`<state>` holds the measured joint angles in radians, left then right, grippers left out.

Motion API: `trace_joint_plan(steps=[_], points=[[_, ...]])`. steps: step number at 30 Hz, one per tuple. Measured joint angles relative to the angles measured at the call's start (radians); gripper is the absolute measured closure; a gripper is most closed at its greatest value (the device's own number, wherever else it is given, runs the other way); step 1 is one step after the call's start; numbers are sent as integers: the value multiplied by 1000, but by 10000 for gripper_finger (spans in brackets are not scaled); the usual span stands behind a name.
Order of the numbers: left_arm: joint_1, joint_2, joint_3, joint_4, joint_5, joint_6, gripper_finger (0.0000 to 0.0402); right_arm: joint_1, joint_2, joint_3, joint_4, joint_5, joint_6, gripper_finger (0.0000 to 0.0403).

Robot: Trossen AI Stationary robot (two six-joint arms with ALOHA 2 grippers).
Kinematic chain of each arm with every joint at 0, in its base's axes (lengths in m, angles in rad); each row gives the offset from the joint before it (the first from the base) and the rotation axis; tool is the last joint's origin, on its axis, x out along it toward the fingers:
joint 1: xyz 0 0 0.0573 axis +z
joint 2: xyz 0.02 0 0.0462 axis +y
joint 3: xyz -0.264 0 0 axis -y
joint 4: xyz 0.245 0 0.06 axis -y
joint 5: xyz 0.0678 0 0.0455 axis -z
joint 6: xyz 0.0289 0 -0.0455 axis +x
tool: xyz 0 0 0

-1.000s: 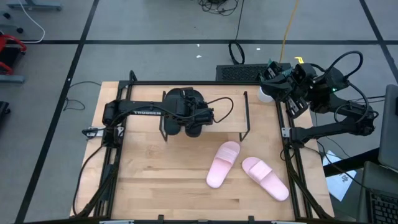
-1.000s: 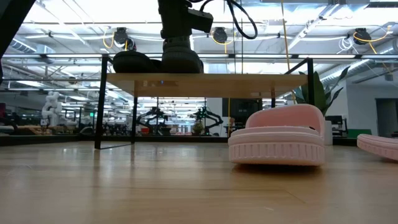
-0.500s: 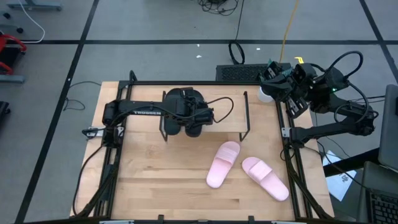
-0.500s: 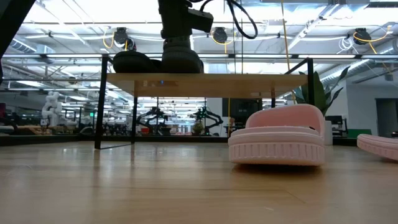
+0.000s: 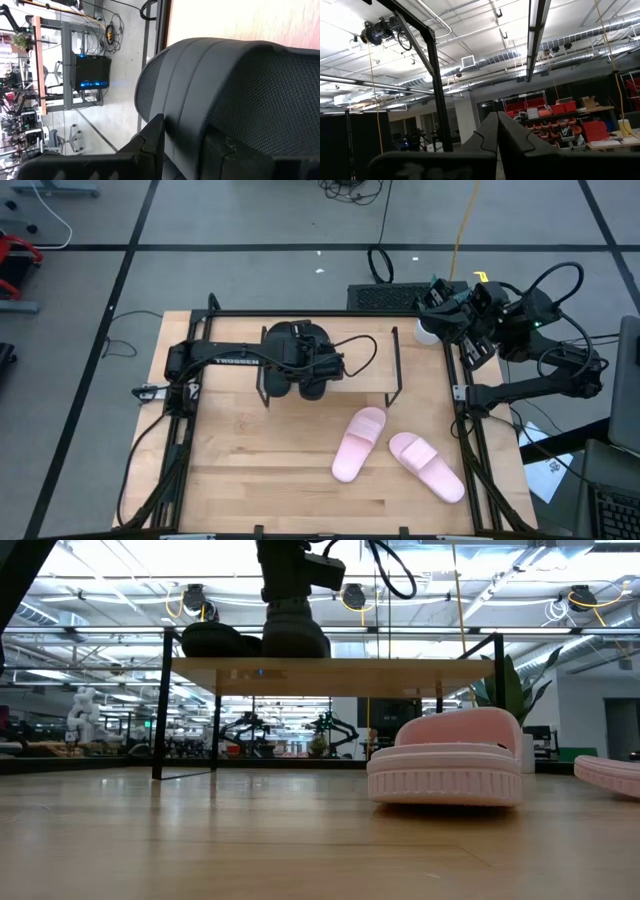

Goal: Pick and place slides into the shelf
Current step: Put the black slide next to the black slide on the shelf, then put the left pink slide next to the black slide on the shelf

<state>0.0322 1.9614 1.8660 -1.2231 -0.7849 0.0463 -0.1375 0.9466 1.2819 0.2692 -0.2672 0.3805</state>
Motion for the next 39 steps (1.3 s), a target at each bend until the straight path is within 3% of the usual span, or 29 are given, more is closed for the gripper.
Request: trace_joint_plan(steps=[5, 14, 19, 39], points=[[0, 0, 0, -2, 0, 0, 306, 0, 0, 0, -2, 0, 0, 403], [0, -1, 0, -14, -1, 27, 196, 0, 0, 0, -2, 0, 0, 403], [0, -1, 0, -14, -2, 31, 162, 0, 0, 0, -2, 0, 0, 403], [-12, -1, 0, -14, -3, 81, 148, 0, 0, 0, -2, 0, -3, 403]])
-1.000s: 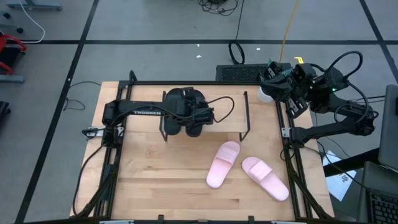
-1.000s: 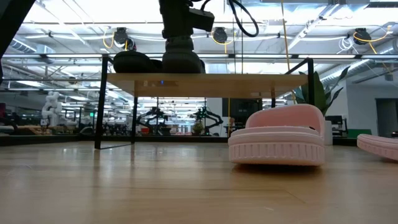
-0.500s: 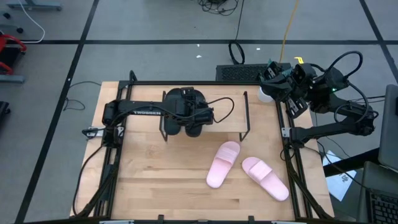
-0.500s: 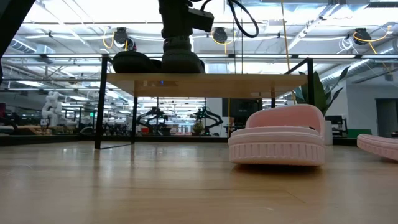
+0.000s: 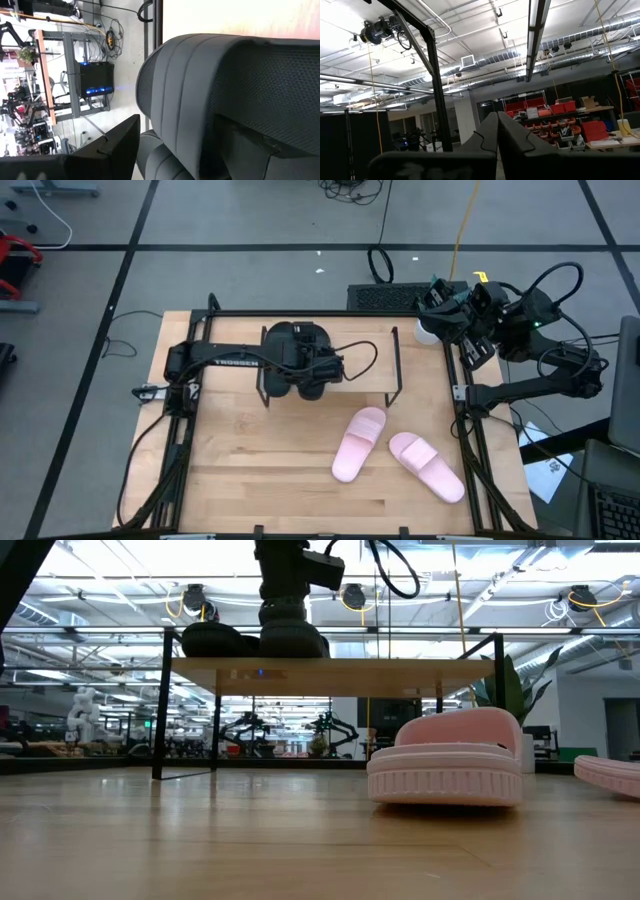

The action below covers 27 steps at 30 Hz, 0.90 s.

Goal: Pick and place slides into the shelf
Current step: Put the left pink slide next to the black slide on the shelf

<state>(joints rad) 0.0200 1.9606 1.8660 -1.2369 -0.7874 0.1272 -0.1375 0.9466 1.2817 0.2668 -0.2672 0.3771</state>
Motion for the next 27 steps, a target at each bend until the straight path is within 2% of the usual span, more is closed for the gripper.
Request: trace_joint_plan(steps=[14, 22, 24, 27], points=[[-1, 0, 0, 3, -27, 3, 149, 0, 0, 0, 0, 0, 0, 403], [-39, 0, 0, 3, -29, 28, 149, 0, 0, 0, -7, 0, 0, 403], [-53, -7, 0, 4, -47, 29, 149, 0, 0, 0, -7, 0, 0, 403], [-79, -12, 8, 6, -127, 42, 149, 0, 0, 0, -7, 0, 0, 403]])
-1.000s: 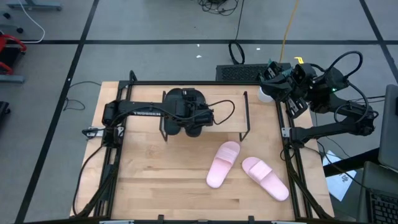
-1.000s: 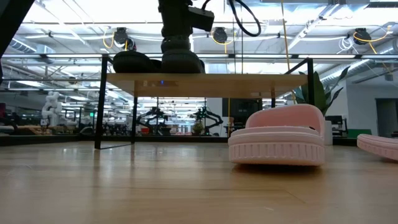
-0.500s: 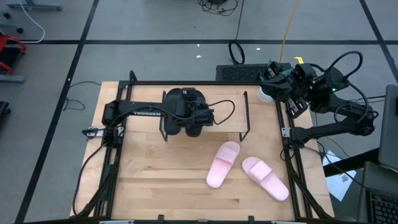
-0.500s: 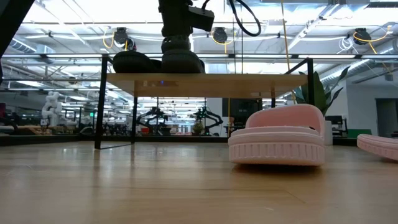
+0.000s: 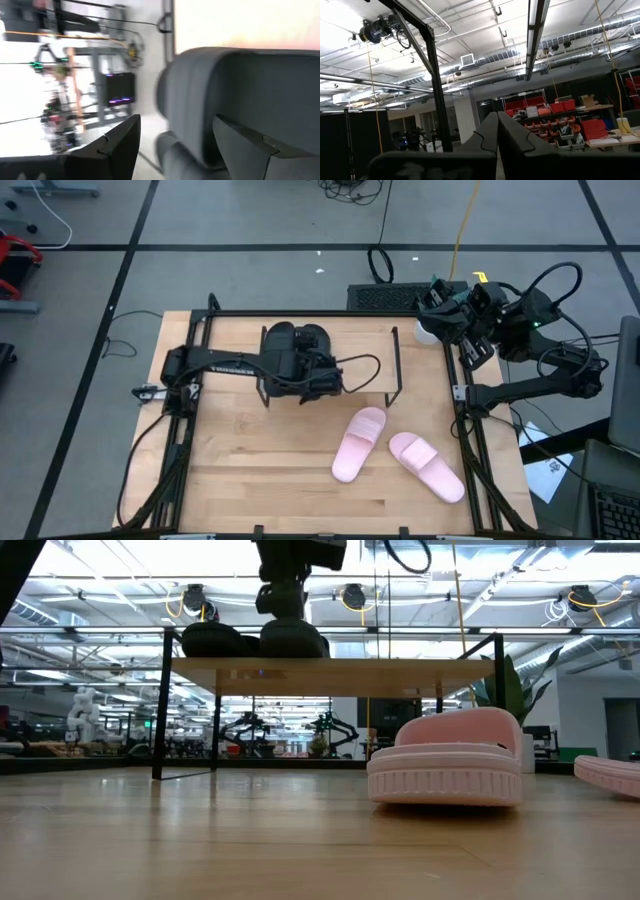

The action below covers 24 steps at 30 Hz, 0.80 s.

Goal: Pick and place slides into the shelf
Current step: Put the left pink slide next to the black slide on the shelf

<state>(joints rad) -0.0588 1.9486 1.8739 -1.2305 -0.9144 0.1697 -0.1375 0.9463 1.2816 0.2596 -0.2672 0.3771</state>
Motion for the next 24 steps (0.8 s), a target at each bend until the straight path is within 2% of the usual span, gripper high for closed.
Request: trace_joint_plan(steps=[5, 11, 15, 21, 24], points=[[-47, -7, 52, 8, -102, 12, 149, 0, 0, 0, 0, 0, 0, 403], [-127, -8, 158, 2, -104, 10, 149, 0, 0, 0, -2, 0, 17, 403], [-195, -8, 259, -47, -107, -33, 149, 0, 0, 0, -36, -9, 106, 403], [-295, -7, 424, -279, -108, -241, 149, 17, 1, -4, -67, -273, 187, 403], [-336, -22, 465, -337, -98, -387, 149, 81, 0, -20, -46, -316, 187, 403]])
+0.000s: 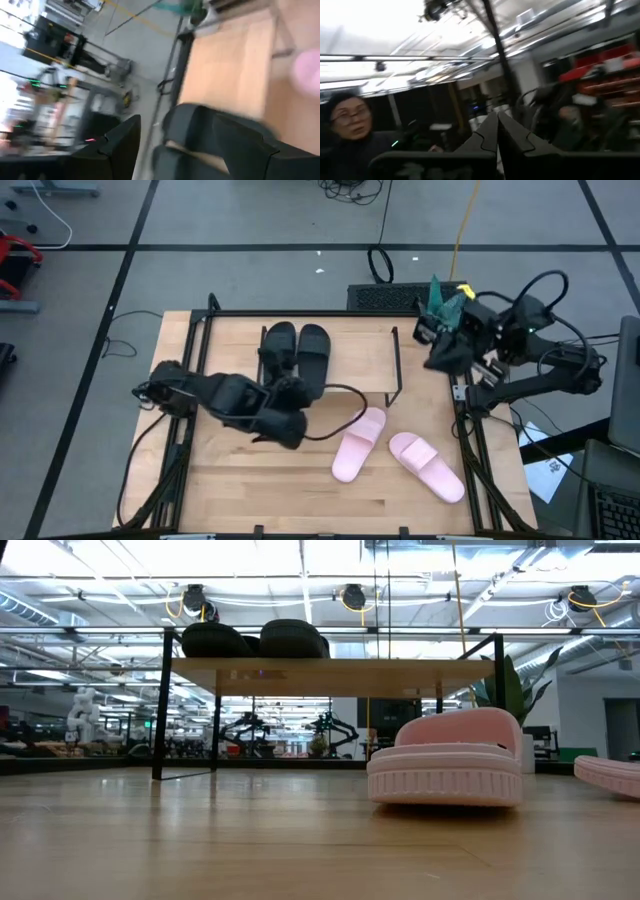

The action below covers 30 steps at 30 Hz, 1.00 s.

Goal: Pick and place slides into the shelf
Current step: Put the left pink slide next to the black slide on the shelf

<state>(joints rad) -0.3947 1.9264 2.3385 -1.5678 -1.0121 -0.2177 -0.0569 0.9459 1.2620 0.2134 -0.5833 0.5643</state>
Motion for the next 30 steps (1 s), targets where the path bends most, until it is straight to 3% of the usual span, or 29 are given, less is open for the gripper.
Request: trace_joint_plan(steps=[7, 10, 20, 30], points=[[-84, -92, -2, -2, 192, -197, 149, 161, 1, -17, 7, 12, 3, 403], [-113, -120, 0, -3, 245, -264, 149, 248, 11, -18, 7, 75, 2, 403], [-206, -171, -3, -3, 248, -351, 149, 488, 114, -17, 7, 218, -19, 403], [-211, -175, -3, -3, 253, -360, 149, 602, 279, -17, 31, 216, -17, 403]])
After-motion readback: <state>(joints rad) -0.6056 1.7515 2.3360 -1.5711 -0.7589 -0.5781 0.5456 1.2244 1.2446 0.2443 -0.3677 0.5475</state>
